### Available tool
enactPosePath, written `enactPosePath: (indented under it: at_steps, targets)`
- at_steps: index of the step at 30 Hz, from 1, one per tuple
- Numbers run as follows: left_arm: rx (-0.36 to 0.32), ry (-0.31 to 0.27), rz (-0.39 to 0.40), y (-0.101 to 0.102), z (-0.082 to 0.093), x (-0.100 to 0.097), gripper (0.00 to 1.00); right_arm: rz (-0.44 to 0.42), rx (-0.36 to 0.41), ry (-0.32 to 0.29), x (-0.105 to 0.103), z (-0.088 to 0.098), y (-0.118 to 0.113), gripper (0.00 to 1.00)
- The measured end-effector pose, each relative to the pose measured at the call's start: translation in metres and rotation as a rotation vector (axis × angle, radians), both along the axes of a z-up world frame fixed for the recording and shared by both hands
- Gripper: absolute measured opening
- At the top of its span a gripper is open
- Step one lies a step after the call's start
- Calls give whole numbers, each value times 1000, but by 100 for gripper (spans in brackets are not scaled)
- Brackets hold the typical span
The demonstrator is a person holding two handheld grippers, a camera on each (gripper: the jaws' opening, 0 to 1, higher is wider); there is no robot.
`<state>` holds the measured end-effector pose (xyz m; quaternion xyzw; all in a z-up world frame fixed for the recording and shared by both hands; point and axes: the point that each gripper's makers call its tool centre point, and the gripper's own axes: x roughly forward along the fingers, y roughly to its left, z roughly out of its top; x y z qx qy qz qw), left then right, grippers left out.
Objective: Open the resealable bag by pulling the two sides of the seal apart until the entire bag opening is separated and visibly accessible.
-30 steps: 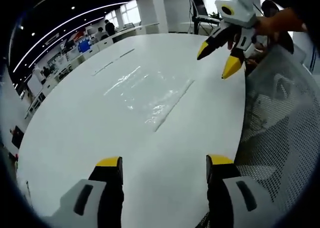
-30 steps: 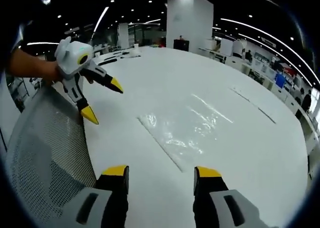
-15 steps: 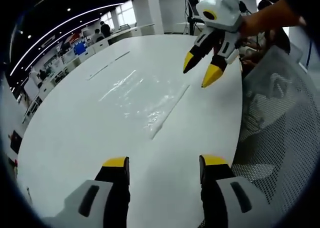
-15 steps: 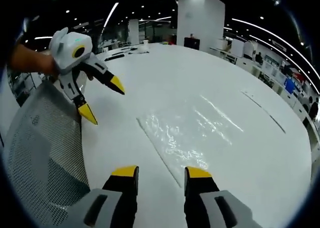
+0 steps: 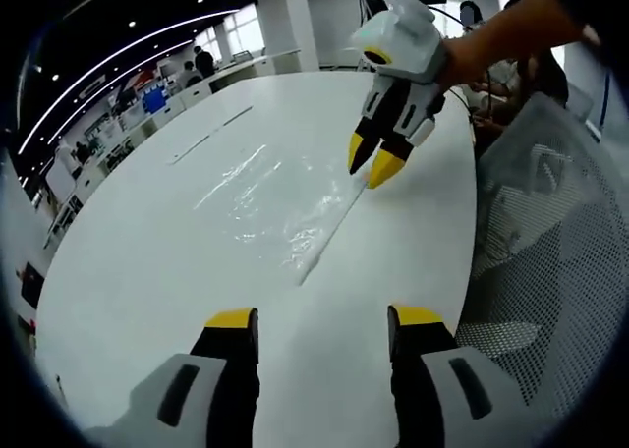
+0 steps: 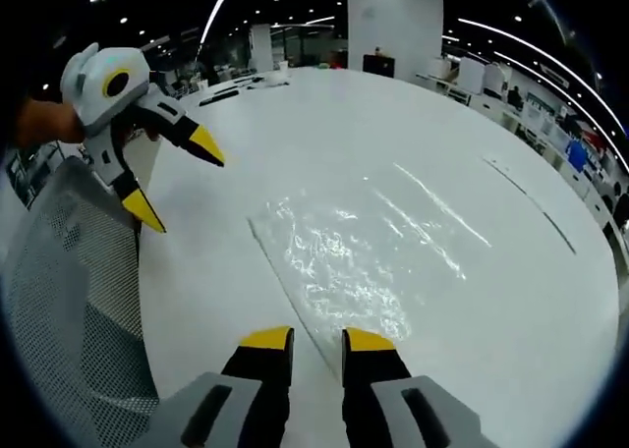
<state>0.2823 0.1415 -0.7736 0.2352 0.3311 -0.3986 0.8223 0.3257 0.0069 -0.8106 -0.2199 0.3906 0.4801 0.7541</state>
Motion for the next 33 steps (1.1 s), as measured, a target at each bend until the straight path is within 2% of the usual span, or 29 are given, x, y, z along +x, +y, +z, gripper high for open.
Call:
enactPosePath:
  at_steps: [2, 4, 5, 8, 10, 14, 15, 16, 26, 30, 33]
  targets:
    - [5, -1, -2, 0, 0, 0, 52, 15, -13, 8, -2, -2, 3, 16]
    - [8, -1, -4, -1, 0, 1, 52, 25, -53, 54, -8, -8, 1, 16]
    - [7, -1, -6, -2, 0, 0, 51, 36, -28, 30, -5, -4, 7, 15]
    - [7, -2, -15, -4, 1, 0, 51, 40, -34, 39, -4, -5, 6, 12]
    - [12, -3, -26, -6, 1, 0, 51, 86, -65, 25, -6, -6, 3, 4]
    - [12, -3, -29, -8, 2, 3, 51, 147, -79, 15, -11, -7, 2, 2]
    - [11, -2, -28, -9, 2, 3, 50, 188, -92, -11, -11, -7, 2, 1]
    - [9, -1, -28, -10, 2, 4, 50, 175, -100, -6, -13, -7, 2, 1]
    - [17, 13, -64, -21, -6, 6, 49, 233, -118, 4, -29, -6, 3, 0]
    - [16, 8, -76, -24, -3, 8, 48, 267, -105, 14, -41, 0, 1, 0]
    - [38, -4, -119, -27, -4, 7, 44, 289, -79, 20, -49, 8, 3, 0]
